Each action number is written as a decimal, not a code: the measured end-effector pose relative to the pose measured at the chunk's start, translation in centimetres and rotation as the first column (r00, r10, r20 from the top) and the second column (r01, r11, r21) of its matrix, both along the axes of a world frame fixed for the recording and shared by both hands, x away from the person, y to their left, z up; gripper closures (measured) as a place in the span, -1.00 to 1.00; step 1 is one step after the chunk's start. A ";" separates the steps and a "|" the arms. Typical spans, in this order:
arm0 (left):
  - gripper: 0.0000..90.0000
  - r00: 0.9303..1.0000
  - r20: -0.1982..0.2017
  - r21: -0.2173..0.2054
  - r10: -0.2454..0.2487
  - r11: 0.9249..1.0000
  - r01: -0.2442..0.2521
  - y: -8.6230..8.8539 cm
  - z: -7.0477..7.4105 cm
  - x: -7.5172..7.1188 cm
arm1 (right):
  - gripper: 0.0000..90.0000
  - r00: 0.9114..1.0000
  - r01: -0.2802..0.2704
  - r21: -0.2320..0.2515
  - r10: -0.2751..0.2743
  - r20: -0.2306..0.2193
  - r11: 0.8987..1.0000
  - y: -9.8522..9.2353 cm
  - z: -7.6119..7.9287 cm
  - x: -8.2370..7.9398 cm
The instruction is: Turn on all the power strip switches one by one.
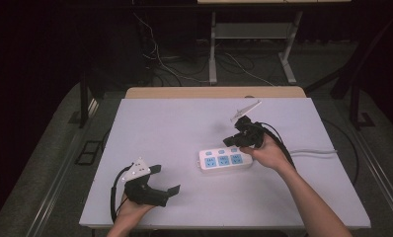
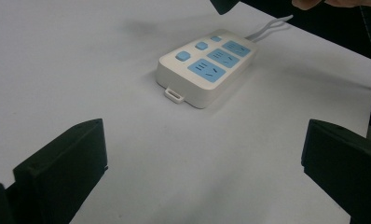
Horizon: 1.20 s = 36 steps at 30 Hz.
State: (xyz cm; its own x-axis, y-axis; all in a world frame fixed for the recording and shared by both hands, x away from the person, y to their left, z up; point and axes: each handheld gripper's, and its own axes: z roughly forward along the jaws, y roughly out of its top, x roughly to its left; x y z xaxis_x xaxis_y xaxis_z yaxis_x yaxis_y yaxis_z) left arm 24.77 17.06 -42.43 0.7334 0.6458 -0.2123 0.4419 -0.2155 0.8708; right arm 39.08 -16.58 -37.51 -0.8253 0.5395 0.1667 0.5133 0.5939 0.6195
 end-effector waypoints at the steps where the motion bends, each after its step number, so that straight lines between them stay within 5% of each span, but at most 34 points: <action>1: -1.00 1.000 0.000 0.000 0.000 1.000 0.000 0.0 0.0 0.0 | 1.00 1.000 -0.002 0.001 0.002 0.000 1.000 0.1 0.0 0.0; 36: -1.00 1.000 0.005 -0.002 0.002 1.000 -0.002 0.2 0.1 0.0 | 1.00 0.998 -0.018 -0.036 0.016 -0.064 0.999 1.9 -3.2 0.8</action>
